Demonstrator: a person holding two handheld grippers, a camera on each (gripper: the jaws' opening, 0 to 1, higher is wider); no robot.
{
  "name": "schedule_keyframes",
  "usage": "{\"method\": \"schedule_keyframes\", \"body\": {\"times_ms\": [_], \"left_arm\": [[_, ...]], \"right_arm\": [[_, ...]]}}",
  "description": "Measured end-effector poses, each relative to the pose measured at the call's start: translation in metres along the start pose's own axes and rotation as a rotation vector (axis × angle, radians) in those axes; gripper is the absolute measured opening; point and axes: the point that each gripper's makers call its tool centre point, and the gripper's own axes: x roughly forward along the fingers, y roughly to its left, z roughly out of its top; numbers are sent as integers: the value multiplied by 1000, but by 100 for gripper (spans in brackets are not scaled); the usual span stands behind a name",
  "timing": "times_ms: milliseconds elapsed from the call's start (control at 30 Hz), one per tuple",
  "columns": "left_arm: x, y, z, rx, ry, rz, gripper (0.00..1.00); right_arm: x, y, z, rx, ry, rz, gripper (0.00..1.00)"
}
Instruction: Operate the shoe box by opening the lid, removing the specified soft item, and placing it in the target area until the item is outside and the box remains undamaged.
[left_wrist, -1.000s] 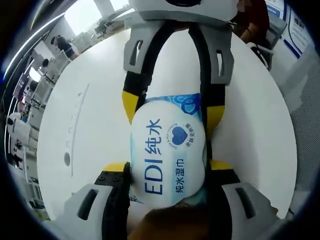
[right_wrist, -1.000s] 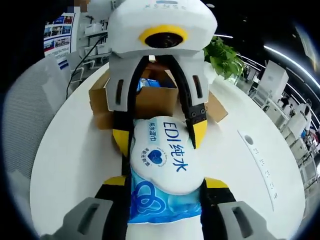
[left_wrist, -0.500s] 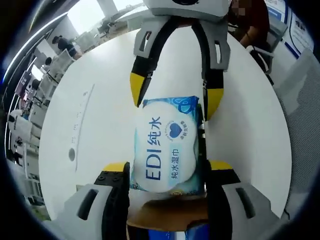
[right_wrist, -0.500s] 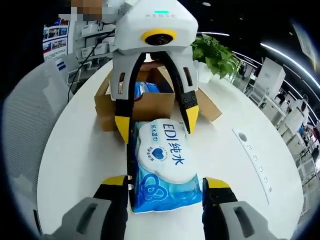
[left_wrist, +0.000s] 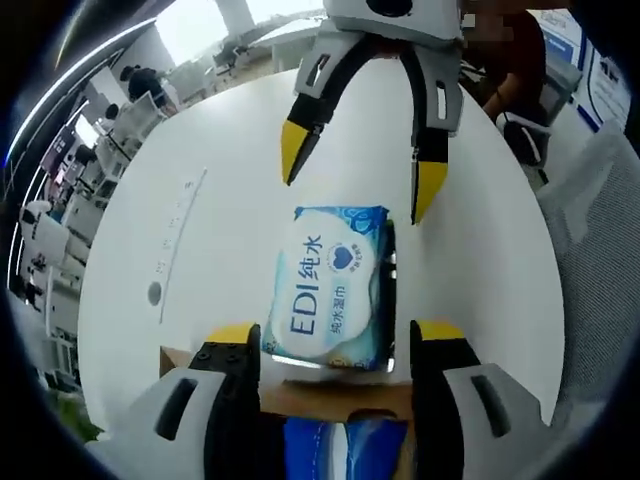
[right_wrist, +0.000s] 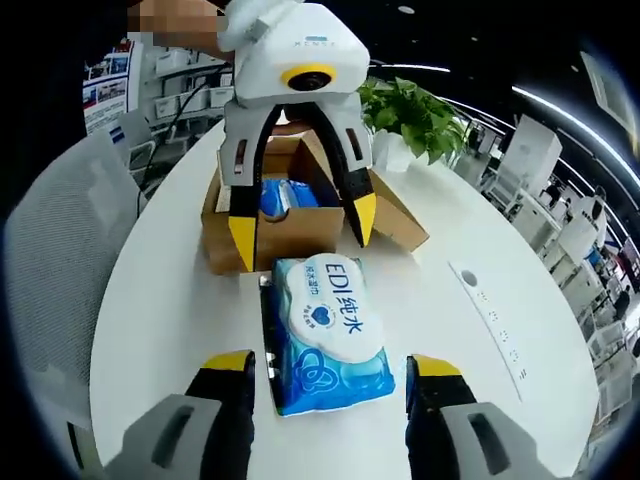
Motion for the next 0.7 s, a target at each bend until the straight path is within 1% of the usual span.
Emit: {"method": "schedule_keyframes", "body": {"times_ms": [100, 367, 700], "left_arm": [[-7, 0, -3, 0, 3, 9, 61], [-24, -5, -6, -21, -20, 31, 61], [-45, -13, -17, -23, -28, 59, 59]], "right_arm": [[-5, 1, 4, 1, -3, -9, 58], [-16, 5, 18, 8, -11, -36, 57], [-26, 16, 32, 8, -16, -62, 55]]}}
